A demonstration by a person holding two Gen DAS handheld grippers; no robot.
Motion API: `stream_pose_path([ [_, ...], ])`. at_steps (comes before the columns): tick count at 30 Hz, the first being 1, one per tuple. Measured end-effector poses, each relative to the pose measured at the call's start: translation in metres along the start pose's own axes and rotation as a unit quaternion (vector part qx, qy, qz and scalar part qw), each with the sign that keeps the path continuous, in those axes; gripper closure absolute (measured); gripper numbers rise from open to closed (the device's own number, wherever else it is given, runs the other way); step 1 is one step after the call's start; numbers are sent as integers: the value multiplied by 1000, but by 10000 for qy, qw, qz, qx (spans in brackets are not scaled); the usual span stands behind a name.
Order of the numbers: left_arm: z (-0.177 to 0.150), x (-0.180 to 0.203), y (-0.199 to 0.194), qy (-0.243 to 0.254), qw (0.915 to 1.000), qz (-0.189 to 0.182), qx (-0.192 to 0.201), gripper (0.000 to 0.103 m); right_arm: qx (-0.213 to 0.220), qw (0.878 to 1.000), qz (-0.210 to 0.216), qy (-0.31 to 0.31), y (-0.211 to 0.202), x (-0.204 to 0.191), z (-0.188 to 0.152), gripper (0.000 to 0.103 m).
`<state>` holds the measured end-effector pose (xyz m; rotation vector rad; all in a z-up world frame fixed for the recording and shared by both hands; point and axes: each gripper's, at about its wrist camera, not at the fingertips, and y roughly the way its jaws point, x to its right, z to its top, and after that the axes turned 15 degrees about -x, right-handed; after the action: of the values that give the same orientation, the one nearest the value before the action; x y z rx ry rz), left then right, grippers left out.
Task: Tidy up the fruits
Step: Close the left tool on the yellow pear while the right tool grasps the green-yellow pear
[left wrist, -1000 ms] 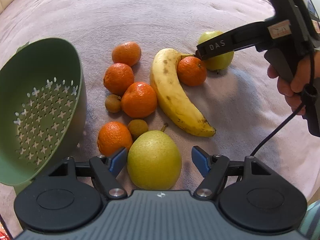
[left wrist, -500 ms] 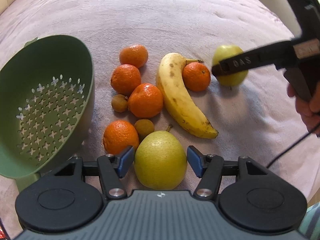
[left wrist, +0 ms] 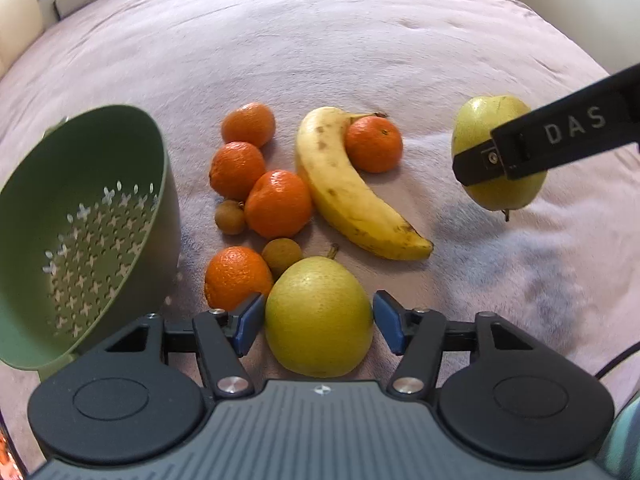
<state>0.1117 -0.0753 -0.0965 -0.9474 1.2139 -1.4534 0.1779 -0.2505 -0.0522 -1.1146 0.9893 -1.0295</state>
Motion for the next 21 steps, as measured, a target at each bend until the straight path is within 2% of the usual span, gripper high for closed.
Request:
stream_pose_path([
  [6, -9, 13, -1, 359, 9990, 280, 52, 35, 62, 9998, -101, 135, -5, -3, -21, 41],
  [12, -19, 13, -5, 499, 9984, 281, 11, 35, 30, 9997, -67, 248, -5, -5, -35, 41],
  [19, -9, 2, 1, 208, 9997, 49, 110, 34, -3, 9992, -65, 382, -2, -7, -54, 41],
  [21, -6, 0, 3, 122, 9998, 5, 178, 30, -33, 9993, -119, 359, 2, -8, -57, 41],
])
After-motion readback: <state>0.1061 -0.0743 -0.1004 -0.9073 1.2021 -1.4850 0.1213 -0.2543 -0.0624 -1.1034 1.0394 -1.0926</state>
